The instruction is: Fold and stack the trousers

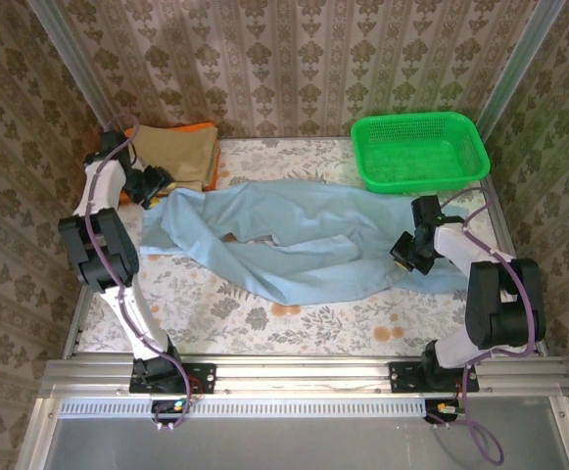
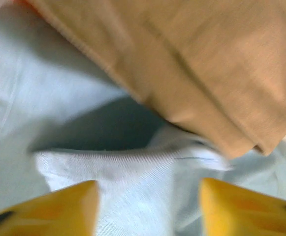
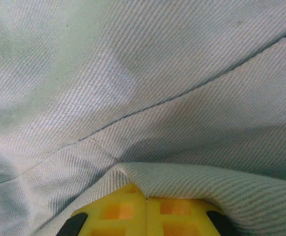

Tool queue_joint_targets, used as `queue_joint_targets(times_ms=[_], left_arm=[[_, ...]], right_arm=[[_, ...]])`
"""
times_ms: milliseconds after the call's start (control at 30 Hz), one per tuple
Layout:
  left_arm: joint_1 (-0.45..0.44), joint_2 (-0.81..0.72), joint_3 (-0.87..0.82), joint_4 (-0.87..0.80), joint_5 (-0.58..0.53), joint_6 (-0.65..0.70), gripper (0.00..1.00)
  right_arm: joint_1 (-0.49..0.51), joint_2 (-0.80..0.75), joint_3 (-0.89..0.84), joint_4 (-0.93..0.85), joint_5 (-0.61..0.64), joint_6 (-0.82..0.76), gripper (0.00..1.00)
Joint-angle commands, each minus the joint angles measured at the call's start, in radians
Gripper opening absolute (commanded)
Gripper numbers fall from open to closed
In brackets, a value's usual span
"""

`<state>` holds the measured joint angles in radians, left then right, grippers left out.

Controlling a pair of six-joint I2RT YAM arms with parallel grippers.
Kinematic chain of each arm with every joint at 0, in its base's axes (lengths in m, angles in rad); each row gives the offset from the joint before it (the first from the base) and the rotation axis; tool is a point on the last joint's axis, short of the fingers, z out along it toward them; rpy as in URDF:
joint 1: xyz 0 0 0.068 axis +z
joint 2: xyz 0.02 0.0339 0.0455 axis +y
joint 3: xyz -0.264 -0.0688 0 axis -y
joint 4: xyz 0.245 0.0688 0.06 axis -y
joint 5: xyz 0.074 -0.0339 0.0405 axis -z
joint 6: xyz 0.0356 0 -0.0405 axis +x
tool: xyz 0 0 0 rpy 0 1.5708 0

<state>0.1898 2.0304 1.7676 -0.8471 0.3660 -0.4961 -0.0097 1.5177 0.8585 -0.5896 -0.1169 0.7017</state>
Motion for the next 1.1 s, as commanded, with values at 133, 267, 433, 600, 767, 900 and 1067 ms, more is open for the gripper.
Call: queue_joint_targets(times_ms=[133, 267, 433, 600, 767, 900, 1067], left_arm=[[0.014, -0.190, -0.082, -0.127, -0.114, 0.124, 1.00], [0.066, -0.386, -0.454, 0.114, -0.043, 0.043, 0.60], [0.123, -0.338, -0.603, 0.338, 0.088, -0.049, 0.00], [0.097, -0.228, -0.530, 0.357, 0.046, -0.038, 0.02], [0.098, -0.146, -0.480, 0.348, -0.004, -0.019, 0.18], [0.092, -0.142, -0.455, 0.318, -0.059, 0.026, 0.43], [0.083, -0.119, -0.473, 0.326, -0.054, 0.034, 0.44]], right_arm=[[-0.007, -0.039, -0.011, 0.109, -0.031, -0.019, 0.00], [-0.005, -0.035, -0.025, 0.140, -0.079, -0.015, 0.00], [0.007, -0.013, -0.028, 0.158, -0.117, -0.024, 0.00], [0.020, -0.026, -0.036, 0.163, -0.116, -0.021, 0.00], [0.025, -0.037, -0.047, 0.166, -0.110, -0.018, 0.00], [0.029, -0.035, -0.053, 0.166, -0.118, -0.017, 0.00], [0.030, -0.031, -0.058, 0.178, -0.124, -0.006, 0.00]])
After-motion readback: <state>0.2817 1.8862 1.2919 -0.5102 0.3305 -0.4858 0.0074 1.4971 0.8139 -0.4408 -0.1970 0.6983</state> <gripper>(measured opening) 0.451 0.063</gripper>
